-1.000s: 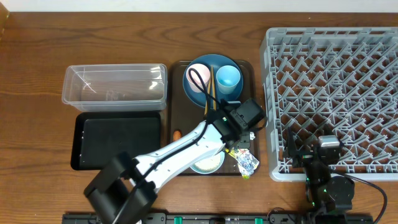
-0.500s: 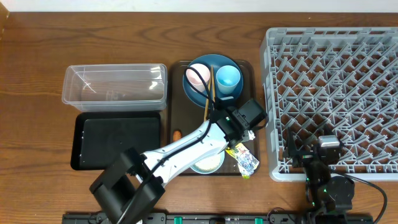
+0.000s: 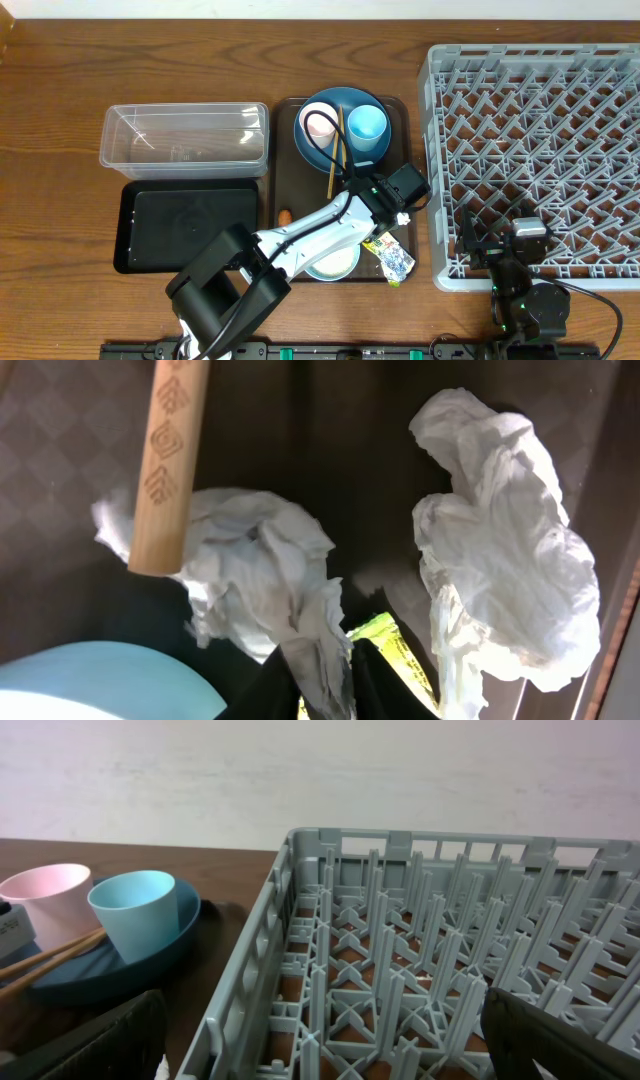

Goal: Sort waste into correct bins and load items into the dishwasher rack
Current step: 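Grasp the crumpled white tissue near the bowl with the left gripper, then carry the tissue left and drop it into the clear plastic bin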

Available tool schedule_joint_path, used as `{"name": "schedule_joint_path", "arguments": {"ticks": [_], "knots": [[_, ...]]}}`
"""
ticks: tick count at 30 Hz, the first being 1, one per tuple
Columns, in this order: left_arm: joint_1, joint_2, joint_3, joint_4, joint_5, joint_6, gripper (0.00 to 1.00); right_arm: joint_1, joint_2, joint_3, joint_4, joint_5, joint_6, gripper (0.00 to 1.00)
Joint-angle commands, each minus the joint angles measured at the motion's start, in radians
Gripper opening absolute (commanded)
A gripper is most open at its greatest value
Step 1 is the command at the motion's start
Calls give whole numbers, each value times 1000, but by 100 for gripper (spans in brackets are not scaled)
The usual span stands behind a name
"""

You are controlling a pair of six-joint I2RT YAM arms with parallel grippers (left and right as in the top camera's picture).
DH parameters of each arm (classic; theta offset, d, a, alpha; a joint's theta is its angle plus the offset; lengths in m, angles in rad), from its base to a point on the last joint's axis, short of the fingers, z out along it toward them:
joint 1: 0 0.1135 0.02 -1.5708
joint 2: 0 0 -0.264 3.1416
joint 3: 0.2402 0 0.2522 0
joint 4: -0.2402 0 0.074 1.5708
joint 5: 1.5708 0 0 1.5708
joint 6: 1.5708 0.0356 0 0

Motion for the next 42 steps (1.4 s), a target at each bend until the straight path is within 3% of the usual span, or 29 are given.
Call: {"name": "schedule_joint_path", "arguments": {"ticks": [1,10,17,21,30,35,42], "knots": [[-2,-29,1,-10,-16,10,14,9,-2,-1,-4,3,-8,99],[-2,-220,2,-41,19,32,6,9,-2,-1,-4,3,-7,99],[1,-383,2,-39,97,47,6,9,-2,-1,-4,3,-8,99],[49,-472,2,-24,93,181,6,9,-2,-1,-4,3,-8,99],[399,-569,2,-93,63,371,6,9,-2,-1,-4,3,-8,99],[623,-538,2,-102,63,437,6,9,-2,-1,-4,3,-8,99],[812,-428,2,-55,63,502,6,9,-2,-1,-4,3,-8,99]]}}
